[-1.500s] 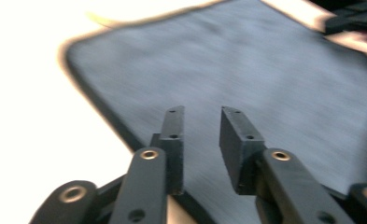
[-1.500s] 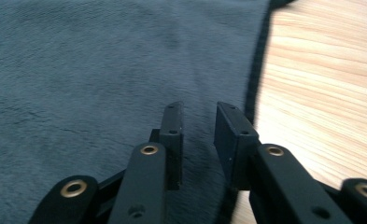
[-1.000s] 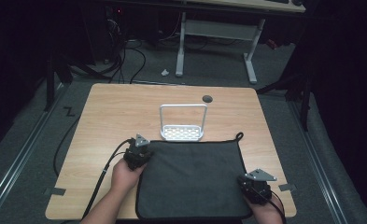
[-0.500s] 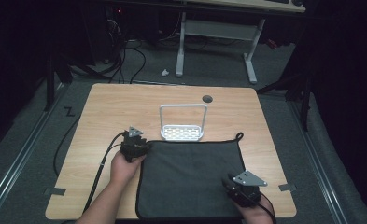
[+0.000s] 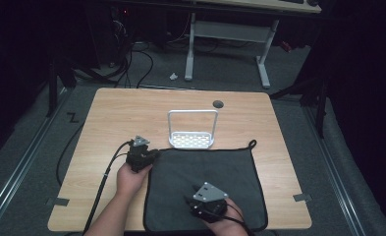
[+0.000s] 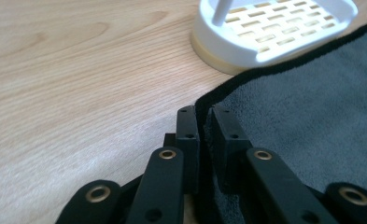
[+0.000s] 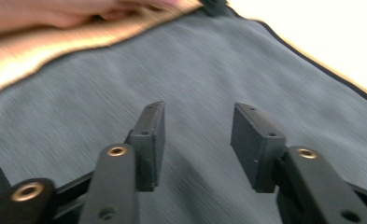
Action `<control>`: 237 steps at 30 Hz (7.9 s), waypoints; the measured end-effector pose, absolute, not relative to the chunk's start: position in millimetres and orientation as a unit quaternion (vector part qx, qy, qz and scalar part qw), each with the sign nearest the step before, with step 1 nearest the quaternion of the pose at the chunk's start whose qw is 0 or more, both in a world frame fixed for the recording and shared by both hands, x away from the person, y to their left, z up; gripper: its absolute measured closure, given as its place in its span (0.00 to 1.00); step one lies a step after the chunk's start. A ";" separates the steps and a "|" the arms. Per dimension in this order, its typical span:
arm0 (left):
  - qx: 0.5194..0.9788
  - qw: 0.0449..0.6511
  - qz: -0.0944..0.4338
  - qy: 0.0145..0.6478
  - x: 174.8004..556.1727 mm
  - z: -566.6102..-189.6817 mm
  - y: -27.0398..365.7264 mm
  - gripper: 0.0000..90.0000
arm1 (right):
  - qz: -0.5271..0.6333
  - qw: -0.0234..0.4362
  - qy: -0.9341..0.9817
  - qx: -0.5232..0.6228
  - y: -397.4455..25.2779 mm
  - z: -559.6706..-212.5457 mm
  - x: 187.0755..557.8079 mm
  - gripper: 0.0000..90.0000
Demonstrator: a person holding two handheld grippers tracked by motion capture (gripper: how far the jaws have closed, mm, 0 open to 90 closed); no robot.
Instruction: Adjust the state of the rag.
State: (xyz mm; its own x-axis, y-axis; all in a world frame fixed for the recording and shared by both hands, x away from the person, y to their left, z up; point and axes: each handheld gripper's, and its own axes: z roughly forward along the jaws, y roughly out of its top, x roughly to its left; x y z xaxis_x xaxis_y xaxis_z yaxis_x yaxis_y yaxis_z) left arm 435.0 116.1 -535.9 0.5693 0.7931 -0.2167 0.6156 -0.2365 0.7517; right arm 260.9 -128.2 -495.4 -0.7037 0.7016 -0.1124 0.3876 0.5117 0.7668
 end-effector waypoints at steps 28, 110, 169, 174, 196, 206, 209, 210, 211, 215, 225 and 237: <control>0.770 0.433 0.080 0.462 437.1 -537.1 121.5 0.90 | 0.358 0.166 0.886 0.245 -22.3 -525.9 246.8 0.92; 0.743 0.493 0.098 0.443 416.0 -479.7 8.6 0.91 | 0.416 0.243 0.809 0.337 -168.0 -490.8 202.0 0.92; 0.818 0.405 0.111 0.393 341.4 -528.8 81.9 0.85 | 0.327 0.211 0.812 0.436 -184.6 -524.4 329.6 0.89; 0.825 0.403 0.114 0.379 333.2 -529.3 81.6 0.83 | 0.320 0.218 0.820 0.421 -184.5 -523.8 325.6 0.88; 0.810 0.432 0.090 0.386 307.8 -519.1 89.3 0.68 | 0.342 0.217 0.824 0.397 -194.5 -527.6 290.0 0.85; 0.808 0.438 0.101 0.380 341.4 -509.0 67.1 0.72 | 0.341 0.217 0.826 0.394 -195.3 -527.5 290.3 0.85; 0.804 0.410 0.102 0.418 363.2 -518.7 77.2 0.74 | 0.341 0.217 0.824 0.396 -195.0 -527.7 289.9 0.85; 0.799 0.413 0.096 0.427 367.4 -519.3 82.0 0.74 | 0.341 0.217 0.824 0.396 -195.0 -527.7 289.9 0.85; 0.792 0.421 0.093 0.432 369.2 -517.7 85.8 0.73 | 0.342 0.217 0.825 0.395 -195.1 -527.7 289.9 0.85; 0.778 0.426 0.109 0.448 373.5 -511.8 90.8 0.66 | 0.345 0.214 0.825 0.393 -195.7 -527.8 290.7 0.85; 0.779 0.404 0.070 0.474 382.9 -527.8 83.1 0.68 | 0.345 0.214 0.825 0.393 -196.0 -527.8 290.6 0.85; 0.767 0.442 0.059 0.461 377.3 -537.3 89.8 0.88 | 0.373 0.218 0.795 0.426 -203.7 -516.6 304.6 0.65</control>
